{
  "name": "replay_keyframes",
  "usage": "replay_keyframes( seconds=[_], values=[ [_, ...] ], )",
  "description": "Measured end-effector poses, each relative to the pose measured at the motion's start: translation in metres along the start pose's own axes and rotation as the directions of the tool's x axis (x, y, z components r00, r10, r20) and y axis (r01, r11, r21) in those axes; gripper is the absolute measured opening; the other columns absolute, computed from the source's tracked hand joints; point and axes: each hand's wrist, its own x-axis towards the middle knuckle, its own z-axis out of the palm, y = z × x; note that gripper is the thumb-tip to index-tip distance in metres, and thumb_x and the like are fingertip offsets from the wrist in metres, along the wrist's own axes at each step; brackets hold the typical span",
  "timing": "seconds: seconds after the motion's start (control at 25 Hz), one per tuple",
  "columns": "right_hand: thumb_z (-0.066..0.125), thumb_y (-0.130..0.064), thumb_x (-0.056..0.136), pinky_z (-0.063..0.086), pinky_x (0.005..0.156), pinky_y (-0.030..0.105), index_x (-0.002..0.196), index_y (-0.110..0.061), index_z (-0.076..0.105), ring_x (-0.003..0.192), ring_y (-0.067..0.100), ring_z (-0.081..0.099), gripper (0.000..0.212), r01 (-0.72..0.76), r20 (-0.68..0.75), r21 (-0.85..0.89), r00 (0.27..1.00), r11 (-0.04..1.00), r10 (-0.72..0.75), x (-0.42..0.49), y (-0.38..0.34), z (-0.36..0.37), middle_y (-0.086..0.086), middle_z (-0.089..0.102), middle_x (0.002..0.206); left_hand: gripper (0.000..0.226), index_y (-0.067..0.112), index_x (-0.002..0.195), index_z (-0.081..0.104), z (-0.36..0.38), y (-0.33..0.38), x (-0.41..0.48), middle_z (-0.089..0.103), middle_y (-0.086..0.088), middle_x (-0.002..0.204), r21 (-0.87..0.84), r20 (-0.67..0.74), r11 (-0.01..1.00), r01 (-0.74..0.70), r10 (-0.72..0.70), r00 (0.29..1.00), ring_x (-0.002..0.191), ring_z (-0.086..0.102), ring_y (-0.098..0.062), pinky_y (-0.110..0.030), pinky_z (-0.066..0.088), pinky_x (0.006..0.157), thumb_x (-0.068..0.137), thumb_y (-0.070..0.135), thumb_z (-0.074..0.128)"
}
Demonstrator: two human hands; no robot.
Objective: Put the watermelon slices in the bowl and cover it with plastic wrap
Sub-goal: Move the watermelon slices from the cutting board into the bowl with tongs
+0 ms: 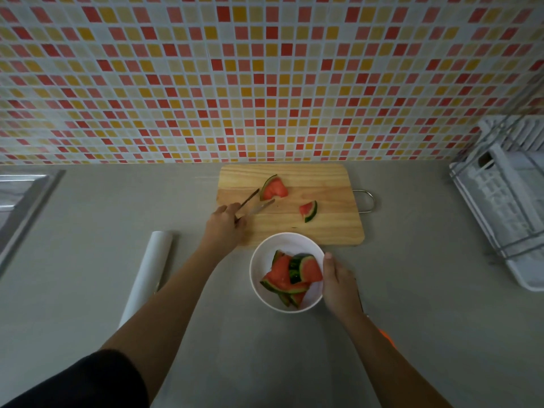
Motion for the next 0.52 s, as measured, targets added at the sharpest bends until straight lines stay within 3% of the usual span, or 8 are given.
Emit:
replay_keyframes(
  seconds=[0.12,0.24,0.32,0.36,0.44,0.52],
  values=[
    [0.027,-0.042,0.097,0.038,0.062,0.027,0.074,-0.027,0.057,0.066,-0.002,0.051,0.041,-0.009,0.012,0.003,1.000,1.000,0.009,0.000,-0.001,-0.001,-0.016,0.054,0.067,0.032,0.006,0.122,0.061,-0.001,0.001,0.011,0.065,-0.021,0.103,0.007,0.004,1.000,-0.016,0.016,1.000,0.093,0.060,-0.040,-0.041,0.047,0.082,0.092,0.017,0.054],
    [0.028,-0.041,0.097,0.039,0.064,0.028,0.075,-0.024,0.059,0.066,0.009,0.056,0.043,0.001,0.006,0.006,1.000,1.000,-0.001,0.001,-0.001,0.000,-0.008,0.058,0.067,0.024,0.011,0.111,0.068,-0.009,0.000,0.018,0.070,-0.014,0.090,-0.044,0.024,0.999,0.005,-0.004,1.000,0.083,0.061,-0.031,-0.029,0.042,0.072,0.093,0.019,0.054],
    [0.027,-0.041,0.098,0.040,0.066,0.029,0.076,-0.022,0.060,0.070,0.016,0.057,0.043,0.002,0.005,0.012,1.000,1.000,-0.002,0.001,-0.001,0.000,-0.004,0.060,0.069,0.025,0.013,0.109,0.070,-0.013,-0.004,0.016,0.068,-0.007,0.086,-0.152,0.055,0.979,0.139,-0.132,0.990,0.079,0.057,-0.024,-0.026,0.039,0.071,0.092,0.025,0.055],
    [0.027,-0.041,0.097,0.040,0.066,0.029,0.076,-0.022,0.060,0.071,0.017,0.057,0.044,0.003,0.004,0.012,1.000,1.000,-0.003,0.001,-0.001,0.000,-0.005,0.059,0.070,0.026,0.011,0.109,0.070,-0.014,-0.006,0.013,0.066,-0.005,0.083,-0.294,0.101,0.922,0.253,-0.234,0.967,0.075,0.055,-0.020,-0.027,0.039,0.069,0.092,0.025,0.056],
    [0.027,-0.041,0.097,0.041,0.068,0.031,0.077,-0.019,0.061,0.072,0.019,0.056,0.045,0.011,-0.002,0.000,1.000,1.000,-0.011,0.000,-0.003,0.000,-0.002,0.060,0.071,0.028,0.000,0.110,0.067,-0.021,-0.008,0.001,0.057,-0.004,0.074,-0.615,0.255,0.660,0.431,-0.351,0.901,0.059,0.045,-0.013,-0.023,0.038,0.055,0.092,0.019,0.058],
    [0.027,-0.040,0.098,0.041,0.069,0.032,0.078,-0.013,0.062,0.073,0.023,0.056,0.049,0.019,-0.008,-0.007,1.000,1.000,-0.019,0.000,-0.005,-0.001,0.003,0.060,0.073,0.021,-0.005,0.101,0.065,-0.031,-0.006,-0.017,0.050,-0.005,0.070,-0.770,0.338,0.456,0.447,-0.303,0.891,0.048,0.037,-0.007,-0.015,0.031,0.043,0.093,0.012,0.057]
  ],
)
